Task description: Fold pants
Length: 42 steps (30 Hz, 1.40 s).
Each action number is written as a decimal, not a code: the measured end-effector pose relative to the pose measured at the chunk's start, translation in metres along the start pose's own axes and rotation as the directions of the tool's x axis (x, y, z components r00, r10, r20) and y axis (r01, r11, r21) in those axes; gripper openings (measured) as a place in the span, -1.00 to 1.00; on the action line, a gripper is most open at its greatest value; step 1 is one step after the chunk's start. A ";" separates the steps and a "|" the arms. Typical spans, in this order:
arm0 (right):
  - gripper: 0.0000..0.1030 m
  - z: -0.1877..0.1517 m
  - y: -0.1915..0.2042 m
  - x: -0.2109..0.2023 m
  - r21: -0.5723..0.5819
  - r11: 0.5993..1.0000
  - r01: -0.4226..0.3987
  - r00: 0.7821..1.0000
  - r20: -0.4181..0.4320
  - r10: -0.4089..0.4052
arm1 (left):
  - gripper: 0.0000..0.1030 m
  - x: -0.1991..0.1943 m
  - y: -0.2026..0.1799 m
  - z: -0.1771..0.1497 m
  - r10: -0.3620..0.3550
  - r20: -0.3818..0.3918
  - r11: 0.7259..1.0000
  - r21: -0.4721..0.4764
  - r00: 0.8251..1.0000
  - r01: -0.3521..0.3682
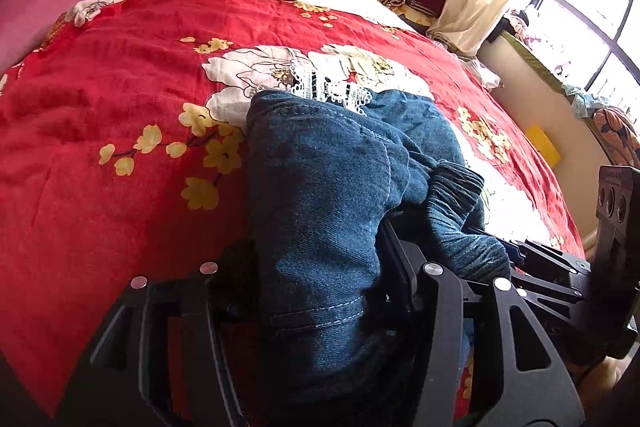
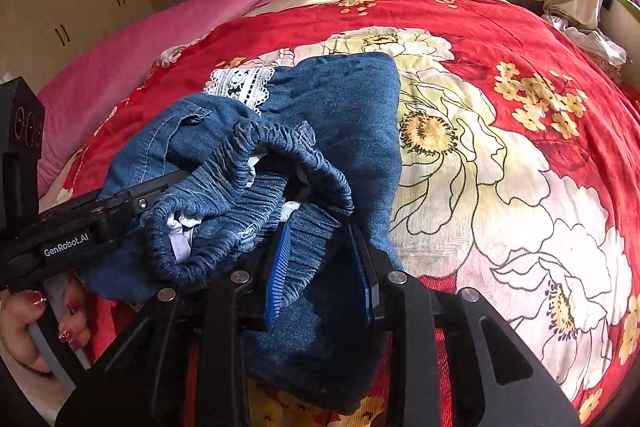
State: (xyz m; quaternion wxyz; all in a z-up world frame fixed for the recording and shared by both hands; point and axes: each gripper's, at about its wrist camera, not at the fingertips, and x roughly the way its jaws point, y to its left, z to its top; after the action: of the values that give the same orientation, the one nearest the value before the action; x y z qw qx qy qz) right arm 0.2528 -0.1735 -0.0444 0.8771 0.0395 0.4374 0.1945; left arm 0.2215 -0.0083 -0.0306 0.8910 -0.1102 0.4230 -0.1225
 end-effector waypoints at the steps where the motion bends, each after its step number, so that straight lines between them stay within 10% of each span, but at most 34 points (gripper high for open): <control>1: -0.45 0.000 0.000 0.000 -0.003 1.000 0.001 1.000 0.000 -0.001 | -0.05 -0.001 0.000 0.000 0.001 0.000 1.000 -0.001 1.000 -0.001; 18: -0.29 -0.003 0.002 -0.019 0.017 1.000 0.007 1.000 0.025 -0.007 | 0.32 -0.044 -0.013 0.009 0.012 0.074 1.000 0.019 0.997 -0.014; 42: 0.70 -0.022 0.036 -0.111 -0.037 0.999 0.012 0.982 0.191 -0.005 | 0.81 -0.122 -0.041 -0.003 0.043 0.173 0.997 0.063 0.984 -0.054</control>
State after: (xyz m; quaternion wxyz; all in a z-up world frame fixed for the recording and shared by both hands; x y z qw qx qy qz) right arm 0.1642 -0.1839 0.0339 0.9164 0.0395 0.3476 0.1943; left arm 0.1397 -0.0091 0.0683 0.9300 -0.0800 0.3430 -0.1051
